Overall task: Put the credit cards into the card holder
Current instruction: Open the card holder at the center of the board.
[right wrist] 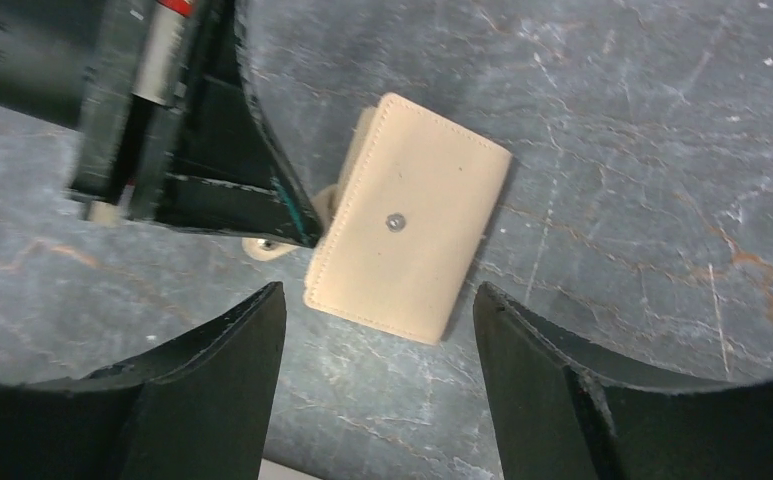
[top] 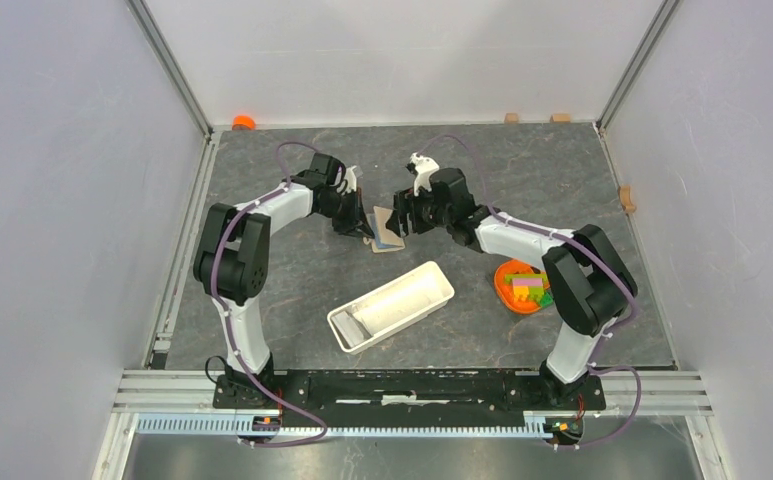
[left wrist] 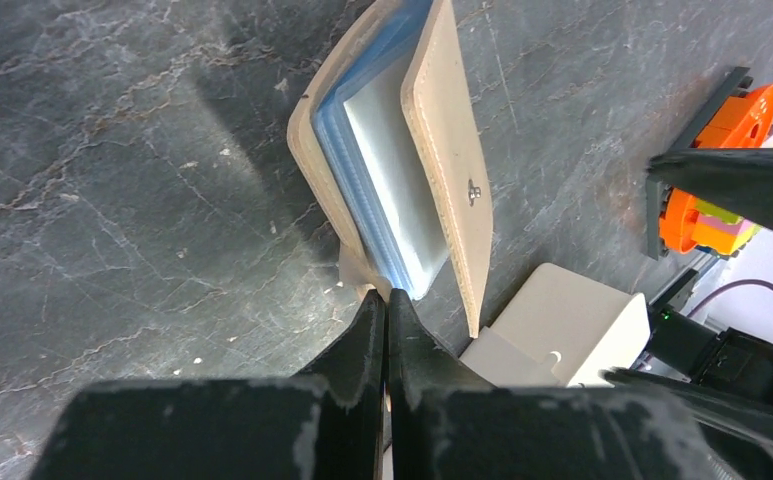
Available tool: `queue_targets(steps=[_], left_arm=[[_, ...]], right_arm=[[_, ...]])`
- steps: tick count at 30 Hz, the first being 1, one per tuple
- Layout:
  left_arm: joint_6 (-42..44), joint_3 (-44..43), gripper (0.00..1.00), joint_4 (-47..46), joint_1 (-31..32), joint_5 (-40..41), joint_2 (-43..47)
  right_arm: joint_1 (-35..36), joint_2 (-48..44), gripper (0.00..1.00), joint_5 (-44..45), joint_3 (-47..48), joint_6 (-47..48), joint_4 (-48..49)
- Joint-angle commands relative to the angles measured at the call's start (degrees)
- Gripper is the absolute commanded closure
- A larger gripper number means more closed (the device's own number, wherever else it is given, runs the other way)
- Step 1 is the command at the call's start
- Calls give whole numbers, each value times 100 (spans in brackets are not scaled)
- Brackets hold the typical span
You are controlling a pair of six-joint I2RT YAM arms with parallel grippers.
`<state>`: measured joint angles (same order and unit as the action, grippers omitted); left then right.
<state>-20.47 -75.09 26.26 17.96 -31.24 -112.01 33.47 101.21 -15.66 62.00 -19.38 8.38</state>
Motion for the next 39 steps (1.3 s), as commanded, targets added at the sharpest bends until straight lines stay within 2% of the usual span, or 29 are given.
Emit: queue_targets(steps=[1,7,12,21,33,39], left_arm=[[186,-133,98,-220,-3,-336,384],[140,-103,98,-323,-7,-503,507],[111,-98,98,-367,-3,-601,572],[81,-85,98,-387,-3,-641,548],[74,-84,98,-411,-5,-705,539],[85,-86,98,-412,0,-703,555]], right_arm=[[196,174,26,1068,175,373,-329],[456,234,24,993,294,386,-242],[604,185,22,1342,303,286,-232],[660,459,28,1970,467,192,-460],[667,809,27,1950,683,248,-559],[669,875,31,2901,725,163,-798]])
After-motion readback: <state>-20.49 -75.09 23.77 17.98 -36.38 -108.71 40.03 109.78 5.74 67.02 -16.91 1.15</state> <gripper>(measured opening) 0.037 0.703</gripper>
